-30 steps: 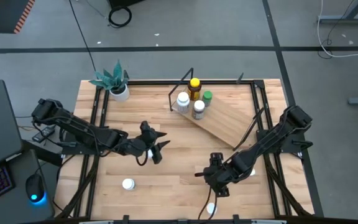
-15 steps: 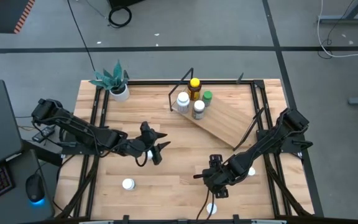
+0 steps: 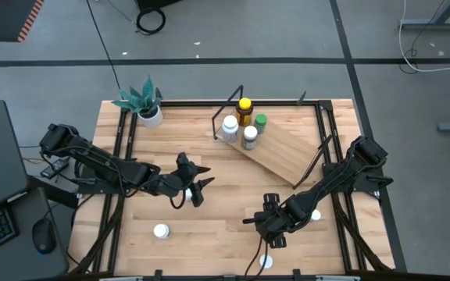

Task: Pick and place medicine bottles onto shelf by color
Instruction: Put the white and black pill bottle on the shelf

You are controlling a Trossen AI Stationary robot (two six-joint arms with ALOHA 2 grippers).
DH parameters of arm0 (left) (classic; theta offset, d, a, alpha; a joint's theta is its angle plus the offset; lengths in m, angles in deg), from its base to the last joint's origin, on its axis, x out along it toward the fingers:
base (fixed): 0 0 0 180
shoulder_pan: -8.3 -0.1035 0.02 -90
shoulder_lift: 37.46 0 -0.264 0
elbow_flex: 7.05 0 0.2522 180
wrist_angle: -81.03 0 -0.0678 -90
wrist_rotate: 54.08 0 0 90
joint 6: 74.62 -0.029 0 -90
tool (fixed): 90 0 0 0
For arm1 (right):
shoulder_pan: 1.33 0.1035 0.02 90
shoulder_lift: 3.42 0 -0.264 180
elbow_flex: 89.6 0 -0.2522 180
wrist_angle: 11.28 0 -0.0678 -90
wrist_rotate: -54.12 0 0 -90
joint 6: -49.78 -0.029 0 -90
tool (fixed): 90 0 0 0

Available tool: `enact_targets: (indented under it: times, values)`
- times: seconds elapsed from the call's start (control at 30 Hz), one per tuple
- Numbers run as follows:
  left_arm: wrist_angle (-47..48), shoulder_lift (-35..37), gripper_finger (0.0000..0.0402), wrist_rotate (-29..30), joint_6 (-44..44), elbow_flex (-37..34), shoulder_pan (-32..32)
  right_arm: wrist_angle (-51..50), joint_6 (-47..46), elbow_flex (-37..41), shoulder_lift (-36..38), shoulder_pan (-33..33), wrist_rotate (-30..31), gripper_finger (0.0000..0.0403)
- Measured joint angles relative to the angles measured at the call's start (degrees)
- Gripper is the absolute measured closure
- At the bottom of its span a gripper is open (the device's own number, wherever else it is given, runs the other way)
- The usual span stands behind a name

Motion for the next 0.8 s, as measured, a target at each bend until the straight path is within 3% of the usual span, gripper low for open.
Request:
enact_targets:
  times: [0.33, 0.47, 0.8]
  values:
    - [0.0, 0.01, 0.023, 0.0, 0.02, 0.0, 0.0, -0.29, 0.05, -0.01, 0.41, -0.96, 0.44, 0.0212]
    - [-0.28, 0.01, 0.023, -0.02, 0.02, 0.0, 0.0, -5.59, 1.8, -3.55, 0.47, -2.65, 0.14, 0.0241]
    - [-0.69, 0.01, 0.023, -0.84, 0.02, 0.0, 0.0, -15.64, 8.03, -12.64, 3.66, -10.74, 0.58, 0.0232]
